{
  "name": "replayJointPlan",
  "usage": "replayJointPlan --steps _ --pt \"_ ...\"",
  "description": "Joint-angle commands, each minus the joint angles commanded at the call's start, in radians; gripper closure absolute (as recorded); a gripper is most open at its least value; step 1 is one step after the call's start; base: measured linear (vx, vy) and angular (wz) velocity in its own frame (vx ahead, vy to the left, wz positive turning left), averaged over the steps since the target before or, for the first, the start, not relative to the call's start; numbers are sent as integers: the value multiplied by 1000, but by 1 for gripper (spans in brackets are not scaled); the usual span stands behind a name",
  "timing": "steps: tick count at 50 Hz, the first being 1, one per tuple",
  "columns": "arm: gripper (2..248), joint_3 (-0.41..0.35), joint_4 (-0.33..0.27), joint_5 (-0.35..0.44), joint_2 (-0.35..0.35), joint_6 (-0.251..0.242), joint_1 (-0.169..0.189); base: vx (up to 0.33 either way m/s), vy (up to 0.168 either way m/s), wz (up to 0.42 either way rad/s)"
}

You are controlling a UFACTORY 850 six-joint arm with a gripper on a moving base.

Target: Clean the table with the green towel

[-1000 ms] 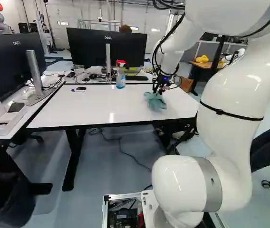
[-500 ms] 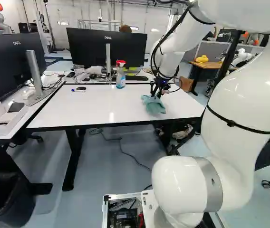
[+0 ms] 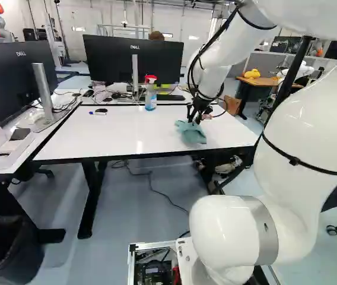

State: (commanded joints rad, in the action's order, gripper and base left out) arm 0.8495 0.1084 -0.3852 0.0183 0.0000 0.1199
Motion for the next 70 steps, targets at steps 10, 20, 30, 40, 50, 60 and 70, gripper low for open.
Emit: replayJointPlan --steps 10,20,30,40,50,60,70 --pt "200 12 0 0 -9 0 -6 0 0 0" --pt "200 43 0 0 -5 0 -32 0 0 0" --pt "200 55 0 0 7 0 -68 0 0 0" --pt "200 54 0 0 6 0 -104 0 0 0" --pt "200 55 0 0 7 0 -141 0 0 0" --pt "200 53 0 0 5 0 -178 0 0 0" --pt "200 50 0 0 2 0 -193 0 0 0"
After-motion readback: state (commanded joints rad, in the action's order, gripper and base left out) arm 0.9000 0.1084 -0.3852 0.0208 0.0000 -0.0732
